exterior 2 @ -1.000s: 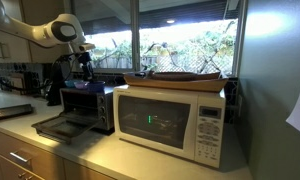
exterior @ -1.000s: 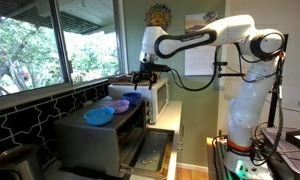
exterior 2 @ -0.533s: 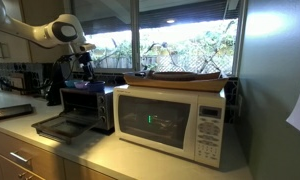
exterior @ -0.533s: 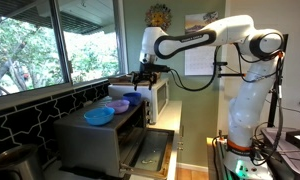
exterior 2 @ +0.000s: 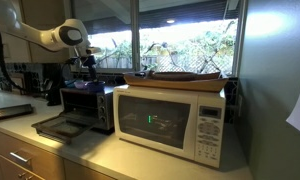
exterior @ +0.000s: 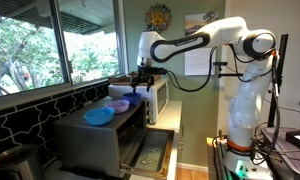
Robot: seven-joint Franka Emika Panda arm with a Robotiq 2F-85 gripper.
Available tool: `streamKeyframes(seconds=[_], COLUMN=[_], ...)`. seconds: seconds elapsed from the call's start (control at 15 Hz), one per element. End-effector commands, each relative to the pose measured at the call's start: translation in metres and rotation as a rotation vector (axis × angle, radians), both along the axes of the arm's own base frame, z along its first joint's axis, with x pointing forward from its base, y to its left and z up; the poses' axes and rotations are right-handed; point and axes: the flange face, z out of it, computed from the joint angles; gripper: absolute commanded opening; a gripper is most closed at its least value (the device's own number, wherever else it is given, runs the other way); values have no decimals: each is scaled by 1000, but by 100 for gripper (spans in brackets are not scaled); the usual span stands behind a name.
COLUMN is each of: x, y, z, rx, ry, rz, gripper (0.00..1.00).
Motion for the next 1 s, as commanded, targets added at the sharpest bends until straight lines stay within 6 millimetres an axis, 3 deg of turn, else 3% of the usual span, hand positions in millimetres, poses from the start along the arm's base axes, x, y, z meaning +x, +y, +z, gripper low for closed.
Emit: streamKeyframes(seconds=[0.0, 0.27, 0.67, 0.93], x=[15, 25, 35, 40], y=[-1, -4, -1, 3], z=[-6, -13, -17, -15], rx=[-18, -19, -20, -28], ry=[13, 37, 51, 50], rz=[50, 77, 105, 119], gripper=[97, 66, 32, 0])
